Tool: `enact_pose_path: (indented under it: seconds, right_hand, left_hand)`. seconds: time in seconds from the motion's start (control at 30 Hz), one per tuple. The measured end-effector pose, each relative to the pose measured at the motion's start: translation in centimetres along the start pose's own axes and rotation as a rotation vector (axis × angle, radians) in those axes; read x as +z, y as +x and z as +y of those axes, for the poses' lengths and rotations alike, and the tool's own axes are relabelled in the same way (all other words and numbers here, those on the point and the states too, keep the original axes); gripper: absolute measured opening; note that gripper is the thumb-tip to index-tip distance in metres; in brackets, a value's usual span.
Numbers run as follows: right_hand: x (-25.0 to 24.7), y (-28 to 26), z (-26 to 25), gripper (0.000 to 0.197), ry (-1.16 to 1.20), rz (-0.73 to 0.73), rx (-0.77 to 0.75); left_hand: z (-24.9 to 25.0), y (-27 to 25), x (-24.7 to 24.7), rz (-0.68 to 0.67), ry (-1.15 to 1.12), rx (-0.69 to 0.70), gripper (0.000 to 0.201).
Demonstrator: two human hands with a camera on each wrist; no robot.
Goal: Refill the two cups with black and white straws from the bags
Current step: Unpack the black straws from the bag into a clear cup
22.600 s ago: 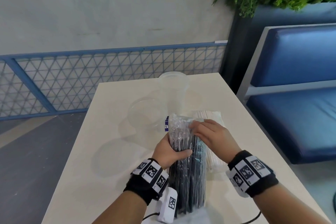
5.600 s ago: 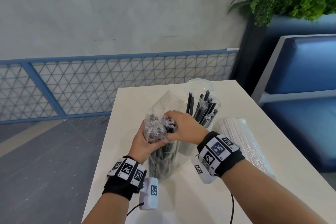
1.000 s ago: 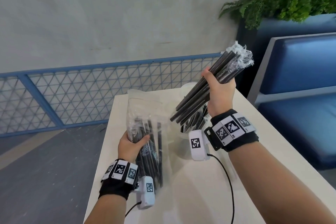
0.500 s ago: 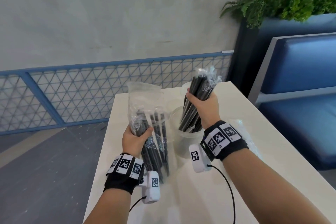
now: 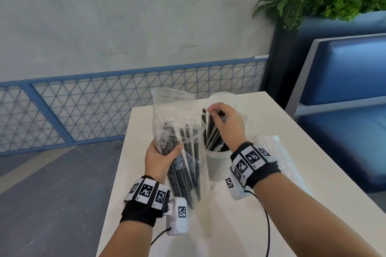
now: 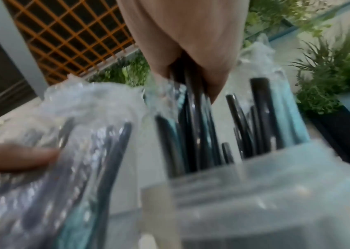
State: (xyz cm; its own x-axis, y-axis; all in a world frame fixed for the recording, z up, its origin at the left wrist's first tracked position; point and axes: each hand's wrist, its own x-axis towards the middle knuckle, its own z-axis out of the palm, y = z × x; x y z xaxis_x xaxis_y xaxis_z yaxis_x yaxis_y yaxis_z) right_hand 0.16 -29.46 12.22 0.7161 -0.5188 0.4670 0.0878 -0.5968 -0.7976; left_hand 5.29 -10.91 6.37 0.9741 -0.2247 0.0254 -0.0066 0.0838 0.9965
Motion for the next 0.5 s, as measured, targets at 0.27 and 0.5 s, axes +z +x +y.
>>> enact_pose_path:
  seconds: [0.27,0.5]
  right_hand:
    - [0.6,-0.5,2.3,0.021,-0.264,-0.198,0.074]
    - [-0.3,-2.4,-1.7,0.027,-0.226,0.071,-0.298]
  left_hand:
    - [-0.2,-0.4,0.2,-0.034,0.024,0.034,0.029]
    - [-0.4,-1.0,-0.2,-0.152,-0.009,0.054,0.043]
